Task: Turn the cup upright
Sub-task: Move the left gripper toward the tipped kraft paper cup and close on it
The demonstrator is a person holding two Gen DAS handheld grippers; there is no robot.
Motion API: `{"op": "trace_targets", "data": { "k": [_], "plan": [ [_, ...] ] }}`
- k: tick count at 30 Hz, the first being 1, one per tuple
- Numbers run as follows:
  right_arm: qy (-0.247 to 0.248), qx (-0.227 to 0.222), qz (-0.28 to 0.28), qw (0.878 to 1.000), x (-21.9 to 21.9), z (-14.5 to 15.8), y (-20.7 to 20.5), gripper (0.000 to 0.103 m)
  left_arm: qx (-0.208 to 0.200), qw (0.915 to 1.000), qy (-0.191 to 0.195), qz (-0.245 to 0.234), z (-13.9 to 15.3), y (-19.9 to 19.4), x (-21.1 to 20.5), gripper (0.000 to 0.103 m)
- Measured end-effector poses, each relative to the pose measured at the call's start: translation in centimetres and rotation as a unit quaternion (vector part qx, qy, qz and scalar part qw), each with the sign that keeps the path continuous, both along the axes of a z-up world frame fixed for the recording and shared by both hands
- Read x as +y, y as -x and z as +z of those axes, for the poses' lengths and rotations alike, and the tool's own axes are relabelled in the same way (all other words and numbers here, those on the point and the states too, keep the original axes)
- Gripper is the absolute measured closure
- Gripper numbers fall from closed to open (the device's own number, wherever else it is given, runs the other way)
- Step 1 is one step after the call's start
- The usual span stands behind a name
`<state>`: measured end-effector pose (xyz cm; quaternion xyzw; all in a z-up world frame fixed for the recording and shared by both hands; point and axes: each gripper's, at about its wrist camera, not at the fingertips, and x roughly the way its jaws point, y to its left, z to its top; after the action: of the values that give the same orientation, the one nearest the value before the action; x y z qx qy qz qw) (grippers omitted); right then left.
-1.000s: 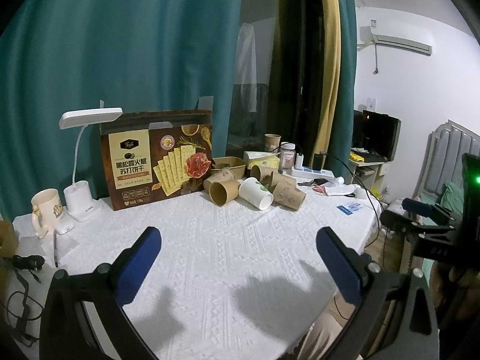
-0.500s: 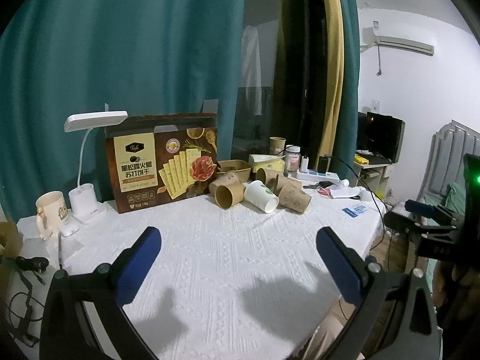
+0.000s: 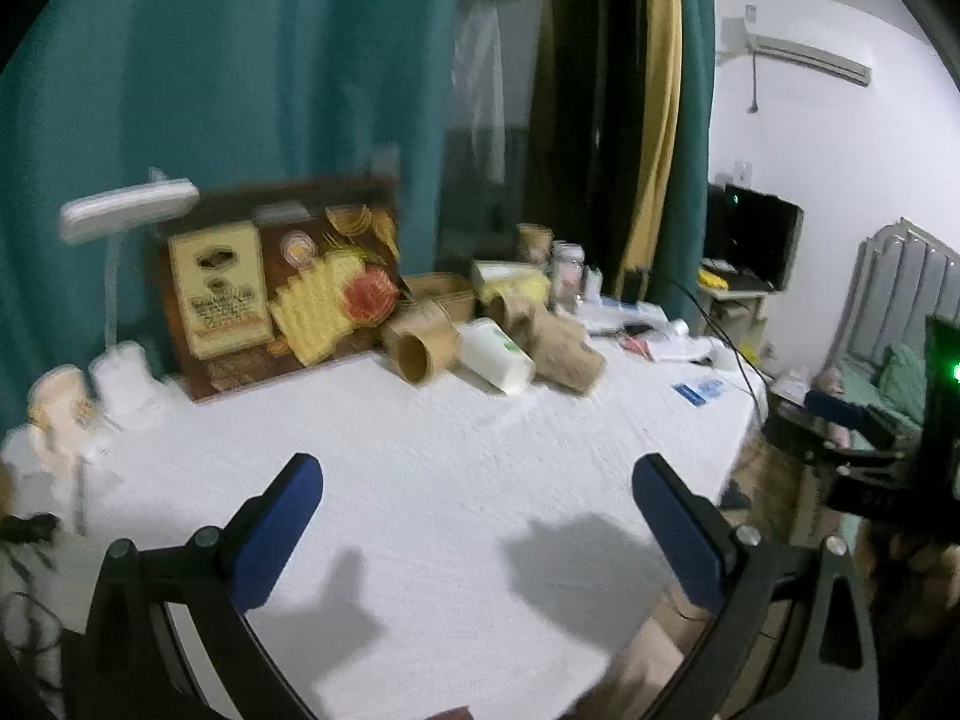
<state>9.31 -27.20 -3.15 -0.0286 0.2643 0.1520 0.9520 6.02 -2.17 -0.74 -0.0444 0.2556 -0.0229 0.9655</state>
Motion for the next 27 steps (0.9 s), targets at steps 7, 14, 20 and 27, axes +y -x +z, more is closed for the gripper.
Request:
{"op": "trace_targets", "data": {
  "k": [7,14,20,27],
  "plan": [
    [0.018,0.029,-0.031,0.999,-4.6,-3.4,-7.4,0.012,0.080,0.9960,0.003,-0.039,-2.9,-9.5,-4.6,0.000],
    [-0.001,0.053,-0.038,0.998,-9.0,-5.5,-15.4,0.012,0.162,0.9831,0.037,-0.076,-6.5,-20.1,-9.8,0.000],
    [-0.013,0.059,-0.031,0.998,-10.4,-6.3,-20.2,0.012,0.193,0.9772,0.080,-0.037,-8.5,-27.0,-11.7,0.000],
    [-0.019,0.069,-0.012,0.997,-10.2,-7.0,-22.5,0.012,0.203,0.9704,0.126,0.036,-9.9,-32.1,-11.8,0.002]
  ]
}}
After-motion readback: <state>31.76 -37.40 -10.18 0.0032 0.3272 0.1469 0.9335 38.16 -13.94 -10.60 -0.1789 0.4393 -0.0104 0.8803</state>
